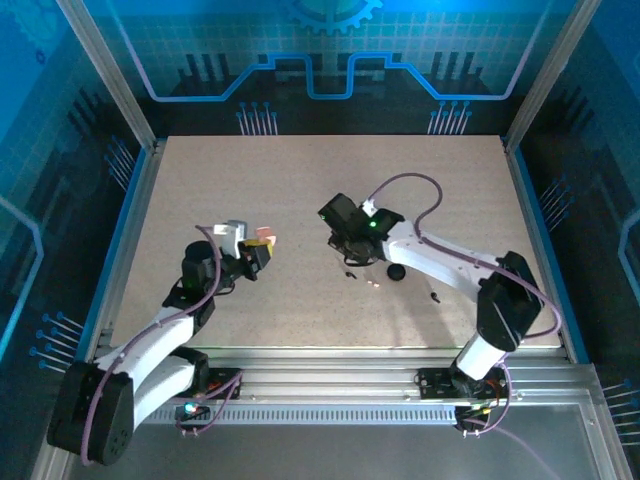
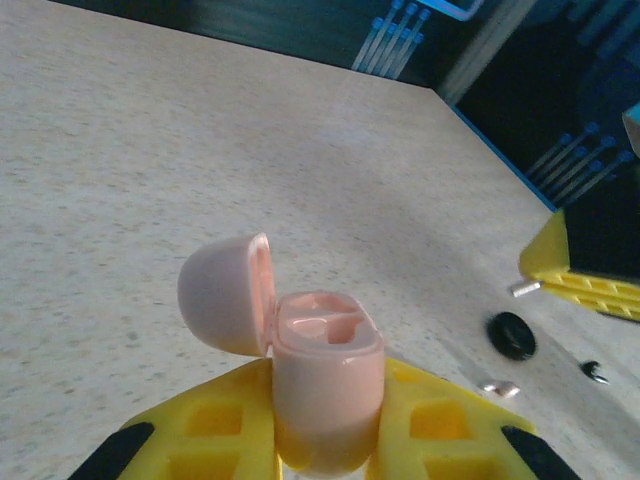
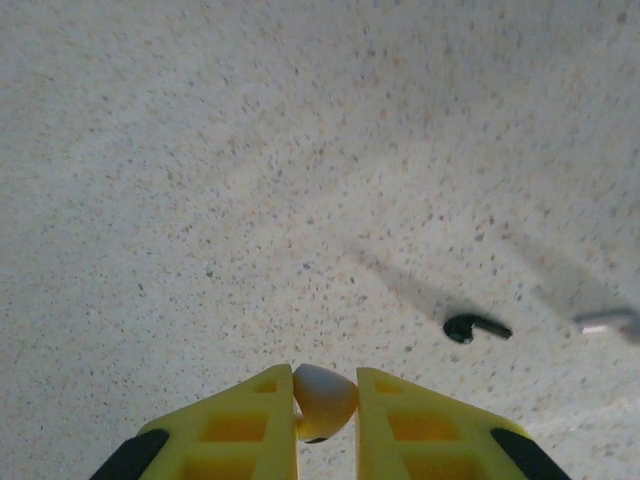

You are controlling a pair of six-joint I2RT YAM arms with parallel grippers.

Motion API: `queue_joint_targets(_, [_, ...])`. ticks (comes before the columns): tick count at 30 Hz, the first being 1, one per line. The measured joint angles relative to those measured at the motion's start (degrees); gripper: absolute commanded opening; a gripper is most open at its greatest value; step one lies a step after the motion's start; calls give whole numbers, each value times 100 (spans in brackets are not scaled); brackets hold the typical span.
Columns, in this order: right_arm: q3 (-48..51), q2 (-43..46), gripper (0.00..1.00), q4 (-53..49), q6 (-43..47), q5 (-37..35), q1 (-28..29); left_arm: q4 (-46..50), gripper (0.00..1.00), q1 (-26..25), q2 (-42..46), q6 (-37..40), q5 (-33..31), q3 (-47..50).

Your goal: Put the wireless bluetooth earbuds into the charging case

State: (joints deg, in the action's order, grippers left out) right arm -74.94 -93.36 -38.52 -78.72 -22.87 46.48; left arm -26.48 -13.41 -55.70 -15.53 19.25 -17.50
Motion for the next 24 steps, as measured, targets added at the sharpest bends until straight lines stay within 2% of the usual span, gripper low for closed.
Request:
queue_joint_targets(11, [979, 918, 18, 1513, 2369, -350, -44, -627, 10, -780, -1539, 424, 809, -629])
queue_joint_targets(18, [1285, 1300, 19, 2363, 3790, 131, -216, -1091, 10, -896, -2326, 804, 1392, -953])
queue_joint_targets(24, [1499, 1488, 20, 2695, 4717, 562, -269, -1692, 10, -896, -2747, 938, 1904, -1012])
